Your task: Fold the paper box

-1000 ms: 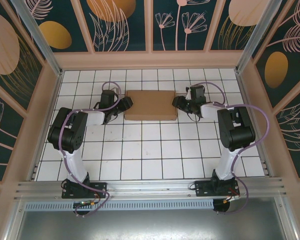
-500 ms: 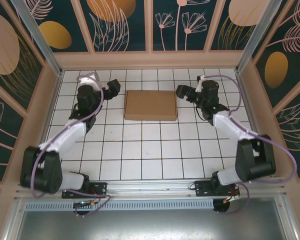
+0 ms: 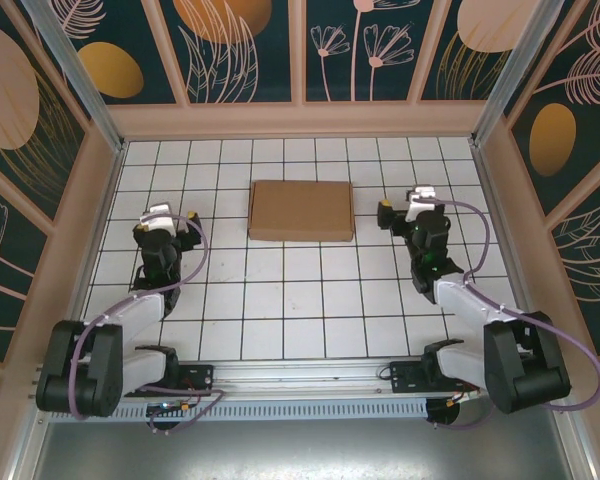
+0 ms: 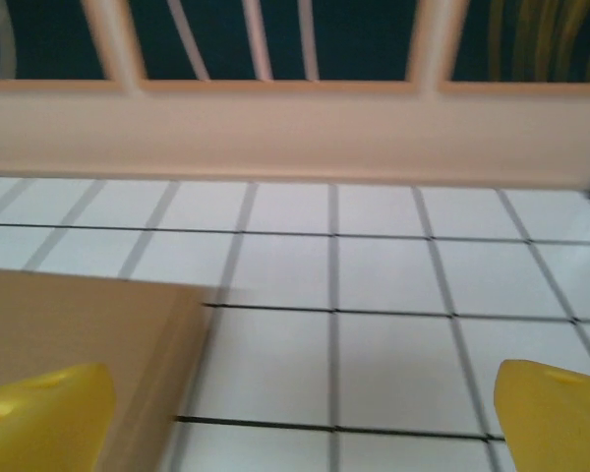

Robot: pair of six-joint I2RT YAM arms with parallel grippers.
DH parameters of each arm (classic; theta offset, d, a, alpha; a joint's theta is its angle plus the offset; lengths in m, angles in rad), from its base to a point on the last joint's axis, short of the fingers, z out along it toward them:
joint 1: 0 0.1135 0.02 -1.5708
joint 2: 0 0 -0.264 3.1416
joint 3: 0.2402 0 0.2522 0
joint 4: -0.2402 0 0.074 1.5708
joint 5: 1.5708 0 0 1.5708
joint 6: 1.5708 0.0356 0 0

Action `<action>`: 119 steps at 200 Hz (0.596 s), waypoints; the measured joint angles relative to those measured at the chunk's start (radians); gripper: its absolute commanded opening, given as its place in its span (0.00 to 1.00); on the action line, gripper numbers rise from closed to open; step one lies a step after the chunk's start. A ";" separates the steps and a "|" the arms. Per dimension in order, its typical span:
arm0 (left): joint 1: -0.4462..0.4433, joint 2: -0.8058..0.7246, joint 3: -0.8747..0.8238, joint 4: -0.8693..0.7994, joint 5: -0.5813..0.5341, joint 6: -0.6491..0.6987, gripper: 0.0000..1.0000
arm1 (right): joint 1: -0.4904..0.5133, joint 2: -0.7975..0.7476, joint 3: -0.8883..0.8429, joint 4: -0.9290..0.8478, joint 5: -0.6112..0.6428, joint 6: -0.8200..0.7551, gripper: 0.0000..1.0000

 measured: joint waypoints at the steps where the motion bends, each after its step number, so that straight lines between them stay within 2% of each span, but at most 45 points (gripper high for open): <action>1: 0.001 0.003 -0.002 0.003 -0.002 0.000 0.99 | -0.005 0.002 -0.004 0.005 0.002 0.000 0.99; 41: 0.022 0.112 -0.112 0.265 -0.041 0.019 0.99 | -0.165 0.078 -0.174 0.241 -0.047 0.020 0.99; 74: 0.024 0.273 -0.118 0.494 -0.042 0.031 0.99 | -0.225 0.319 -0.293 0.593 -0.127 0.034 0.99; 86: 0.031 0.303 -0.111 0.497 -0.018 0.035 0.99 | -0.232 0.375 -0.292 0.632 -0.158 0.037 0.99; 119: 0.075 0.309 -0.064 0.497 0.052 0.037 0.99 | -0.280 0.381 -0.225 0.650 -0.244 0.055 0.99</action>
